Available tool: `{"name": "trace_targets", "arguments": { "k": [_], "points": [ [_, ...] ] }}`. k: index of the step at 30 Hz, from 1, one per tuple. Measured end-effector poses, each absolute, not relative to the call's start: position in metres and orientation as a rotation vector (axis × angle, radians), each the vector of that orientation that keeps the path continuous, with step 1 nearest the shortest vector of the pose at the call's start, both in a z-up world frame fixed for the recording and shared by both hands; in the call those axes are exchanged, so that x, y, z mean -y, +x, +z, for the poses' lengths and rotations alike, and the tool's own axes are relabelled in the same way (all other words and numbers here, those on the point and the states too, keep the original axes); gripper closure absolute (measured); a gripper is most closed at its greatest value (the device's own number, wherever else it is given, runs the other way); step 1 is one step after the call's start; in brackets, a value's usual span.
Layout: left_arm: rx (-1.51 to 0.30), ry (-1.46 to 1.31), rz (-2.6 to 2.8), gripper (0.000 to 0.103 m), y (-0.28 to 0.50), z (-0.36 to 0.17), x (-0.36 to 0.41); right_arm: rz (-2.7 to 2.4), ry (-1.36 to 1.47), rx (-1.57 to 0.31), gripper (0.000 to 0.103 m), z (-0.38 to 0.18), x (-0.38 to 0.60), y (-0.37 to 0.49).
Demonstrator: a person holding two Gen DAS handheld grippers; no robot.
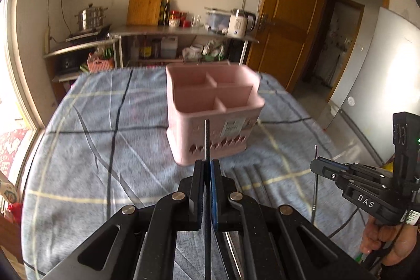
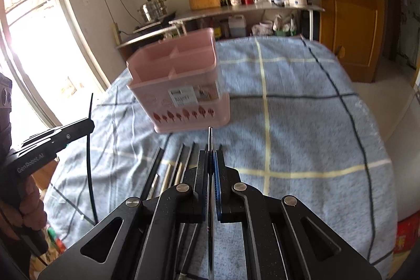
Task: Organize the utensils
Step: 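Lift the held chopsticks with both tools and carry them over the pink basket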
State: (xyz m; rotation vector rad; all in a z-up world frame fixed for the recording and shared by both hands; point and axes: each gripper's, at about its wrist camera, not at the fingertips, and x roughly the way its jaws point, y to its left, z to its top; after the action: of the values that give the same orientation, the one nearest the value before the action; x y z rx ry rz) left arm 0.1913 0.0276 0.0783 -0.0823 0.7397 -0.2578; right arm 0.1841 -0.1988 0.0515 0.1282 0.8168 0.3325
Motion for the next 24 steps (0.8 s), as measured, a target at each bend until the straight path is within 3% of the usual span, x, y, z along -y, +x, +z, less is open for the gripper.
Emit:
{"name": "trace_targets", "arguments": {
  "k": [24],
  "points": [
    [-0.618, -0.075, -0.293, 0.099, 0.193, 0.167, -0.023, 0.402, 0.095, -0.638, 0.099, 0.136, 0.2, 0.178]
  ]
}}
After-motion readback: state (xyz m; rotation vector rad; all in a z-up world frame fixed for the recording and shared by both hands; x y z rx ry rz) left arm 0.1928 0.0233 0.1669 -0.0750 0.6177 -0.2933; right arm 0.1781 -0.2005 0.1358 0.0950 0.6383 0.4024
